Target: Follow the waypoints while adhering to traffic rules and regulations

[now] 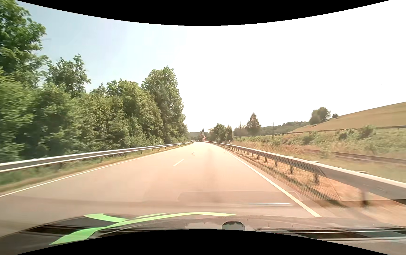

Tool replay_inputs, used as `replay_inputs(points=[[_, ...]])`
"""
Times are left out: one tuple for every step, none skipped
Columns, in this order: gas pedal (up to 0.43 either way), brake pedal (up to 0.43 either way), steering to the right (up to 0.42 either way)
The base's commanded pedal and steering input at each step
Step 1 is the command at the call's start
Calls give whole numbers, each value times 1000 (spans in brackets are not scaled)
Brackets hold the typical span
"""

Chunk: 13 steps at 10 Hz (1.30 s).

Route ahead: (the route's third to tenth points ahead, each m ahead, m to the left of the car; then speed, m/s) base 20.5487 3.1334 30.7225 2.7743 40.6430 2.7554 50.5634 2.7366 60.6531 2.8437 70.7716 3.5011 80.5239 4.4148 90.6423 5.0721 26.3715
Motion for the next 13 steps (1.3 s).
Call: replay_inputs(points=[[287,0,-7],[287,0,-7],[287,0,-7],[287,0,-8],[287,0,-8],[287,0,-8],[287,0,-8],[287,0,-8],[287,0,-8],[268,0,-8],[268,0,-8],[268,0,-8],[268,0,-8]])
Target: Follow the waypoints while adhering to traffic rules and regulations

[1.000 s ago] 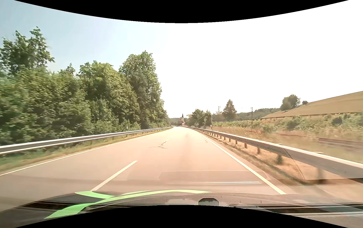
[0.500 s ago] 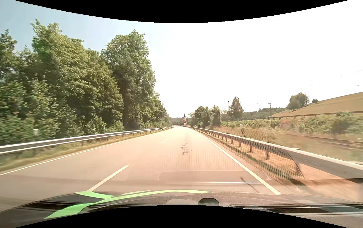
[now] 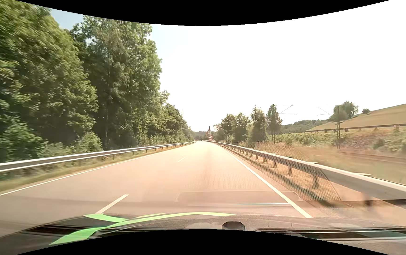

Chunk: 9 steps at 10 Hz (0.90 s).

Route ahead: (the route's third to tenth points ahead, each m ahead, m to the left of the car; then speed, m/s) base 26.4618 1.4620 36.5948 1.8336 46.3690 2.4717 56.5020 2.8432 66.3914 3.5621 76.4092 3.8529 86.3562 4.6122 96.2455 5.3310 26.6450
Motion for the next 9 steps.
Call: replay_inputs(points=[[280,0,-8],[287,0,-8],[299,0,-8],[299,0,-8],[311,0,-8],[319,0,-8],[319,0,-7],[319,0,-8],[319,0,-8]])
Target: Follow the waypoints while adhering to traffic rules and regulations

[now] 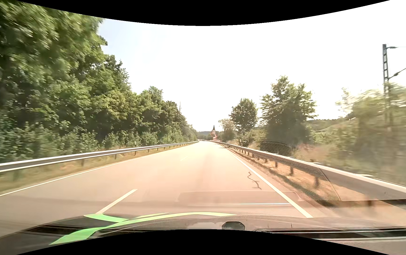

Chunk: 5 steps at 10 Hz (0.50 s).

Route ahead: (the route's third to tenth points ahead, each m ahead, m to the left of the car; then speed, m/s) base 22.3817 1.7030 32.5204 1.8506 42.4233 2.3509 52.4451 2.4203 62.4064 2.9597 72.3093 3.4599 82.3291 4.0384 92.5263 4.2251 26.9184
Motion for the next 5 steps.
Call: replay_inputs(points=[[287,0,-8],[268,0,-7],[268,0,-7],[268,0,-6],[268,0,-6]])
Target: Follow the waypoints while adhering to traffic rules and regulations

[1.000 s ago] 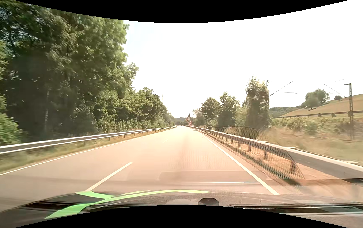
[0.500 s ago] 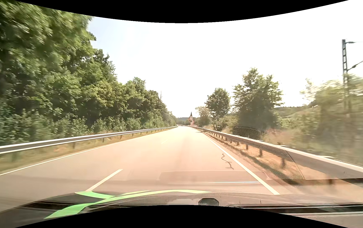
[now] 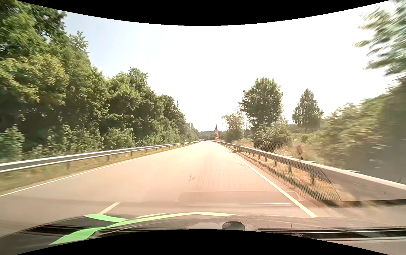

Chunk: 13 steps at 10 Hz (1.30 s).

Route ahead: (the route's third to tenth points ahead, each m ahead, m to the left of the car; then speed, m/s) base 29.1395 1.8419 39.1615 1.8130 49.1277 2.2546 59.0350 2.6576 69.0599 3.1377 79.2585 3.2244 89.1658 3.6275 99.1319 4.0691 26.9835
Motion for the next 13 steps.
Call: replay_inputs(points=[[280,0,-6],[287,0,-5],[287,0,-4],[299,0,-4],[299,0,-4],[299,0,-4],[299,0,-3],[299,0,-3],[299,0,-3],[280,0,-3],[280,0,-3],[280,0,-3],[280,0,-3]])
